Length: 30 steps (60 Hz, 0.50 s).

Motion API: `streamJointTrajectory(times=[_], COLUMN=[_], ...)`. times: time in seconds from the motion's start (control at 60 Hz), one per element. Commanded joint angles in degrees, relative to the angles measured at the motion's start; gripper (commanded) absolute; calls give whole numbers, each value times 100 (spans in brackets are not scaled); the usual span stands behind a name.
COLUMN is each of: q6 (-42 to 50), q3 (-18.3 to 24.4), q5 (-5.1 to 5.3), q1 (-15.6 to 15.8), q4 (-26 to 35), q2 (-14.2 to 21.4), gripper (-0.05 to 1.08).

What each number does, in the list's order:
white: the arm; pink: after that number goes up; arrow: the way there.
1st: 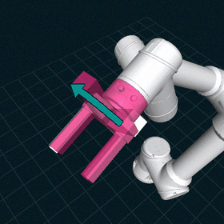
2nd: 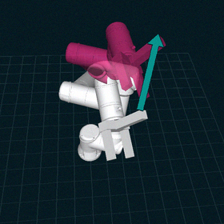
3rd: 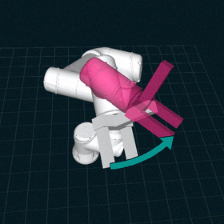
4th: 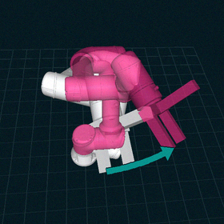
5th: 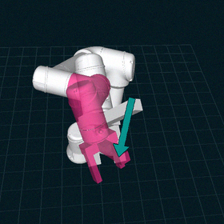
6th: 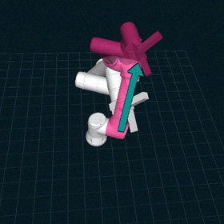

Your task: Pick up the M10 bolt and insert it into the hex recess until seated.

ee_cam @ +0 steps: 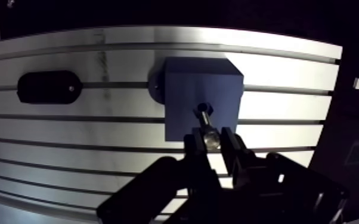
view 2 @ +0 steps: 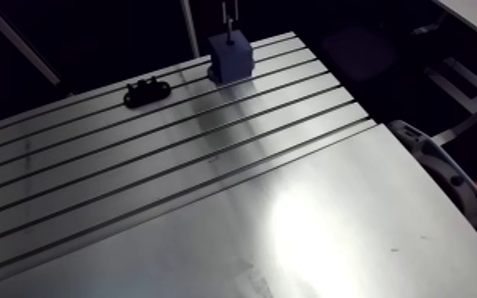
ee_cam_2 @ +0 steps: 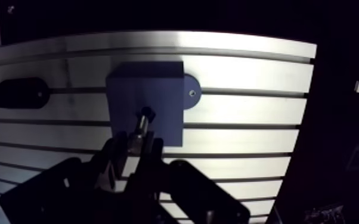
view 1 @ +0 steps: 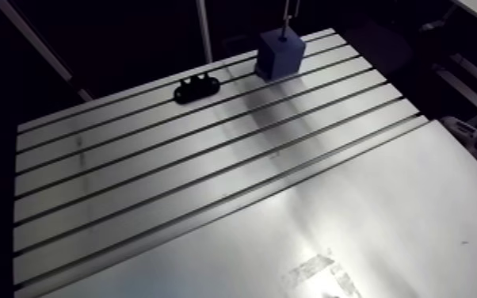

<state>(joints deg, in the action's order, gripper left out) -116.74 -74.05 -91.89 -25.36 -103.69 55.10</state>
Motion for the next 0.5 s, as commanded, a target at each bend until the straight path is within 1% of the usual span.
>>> streamJointTrajectory(times=[0.017, 0.5], q6=[23, 15], q3=[-1, 1], q5=[-9, -8], q1=[4, -5], q4=[-7, 2], q2=[-4, -30], gripper=[96, 96])
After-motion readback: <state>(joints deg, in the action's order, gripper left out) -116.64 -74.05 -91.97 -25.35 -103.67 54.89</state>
